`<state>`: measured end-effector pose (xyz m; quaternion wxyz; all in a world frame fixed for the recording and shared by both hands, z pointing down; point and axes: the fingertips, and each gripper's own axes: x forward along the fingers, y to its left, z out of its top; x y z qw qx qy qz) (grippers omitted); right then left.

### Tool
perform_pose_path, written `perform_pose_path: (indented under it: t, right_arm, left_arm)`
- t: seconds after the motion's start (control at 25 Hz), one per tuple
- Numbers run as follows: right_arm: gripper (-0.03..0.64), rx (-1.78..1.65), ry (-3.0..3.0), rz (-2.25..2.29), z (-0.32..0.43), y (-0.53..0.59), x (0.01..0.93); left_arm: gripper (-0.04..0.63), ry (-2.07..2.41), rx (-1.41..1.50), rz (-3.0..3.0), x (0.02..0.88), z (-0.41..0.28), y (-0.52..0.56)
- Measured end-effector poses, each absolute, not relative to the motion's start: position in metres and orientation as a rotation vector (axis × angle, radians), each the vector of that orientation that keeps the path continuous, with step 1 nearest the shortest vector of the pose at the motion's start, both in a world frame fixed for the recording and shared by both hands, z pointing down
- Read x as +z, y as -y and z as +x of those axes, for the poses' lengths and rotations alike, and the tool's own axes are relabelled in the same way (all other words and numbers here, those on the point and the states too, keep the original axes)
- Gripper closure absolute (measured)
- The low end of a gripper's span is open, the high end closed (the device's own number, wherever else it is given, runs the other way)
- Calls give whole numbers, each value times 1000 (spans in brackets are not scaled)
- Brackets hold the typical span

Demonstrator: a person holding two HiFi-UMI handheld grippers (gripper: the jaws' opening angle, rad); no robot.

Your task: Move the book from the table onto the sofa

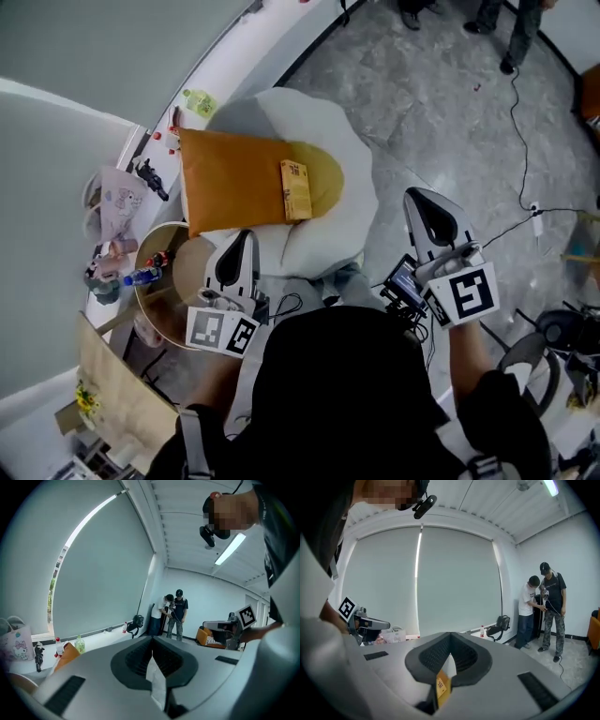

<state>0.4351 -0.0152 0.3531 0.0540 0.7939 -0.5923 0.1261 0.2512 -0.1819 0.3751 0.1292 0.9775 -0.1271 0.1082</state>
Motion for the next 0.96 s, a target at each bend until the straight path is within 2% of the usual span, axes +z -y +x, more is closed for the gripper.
perform_pose_path:
  t: [0.36,0.96]
  right_arm:
    - [607,284,1804,2409,434,-6,318]
    - [607,185,1822,2440,439,-12,300]
  left_arm:
    - [580,497,131,2826,349,238,167]
    - [581,424,100,2863,331,267,151]
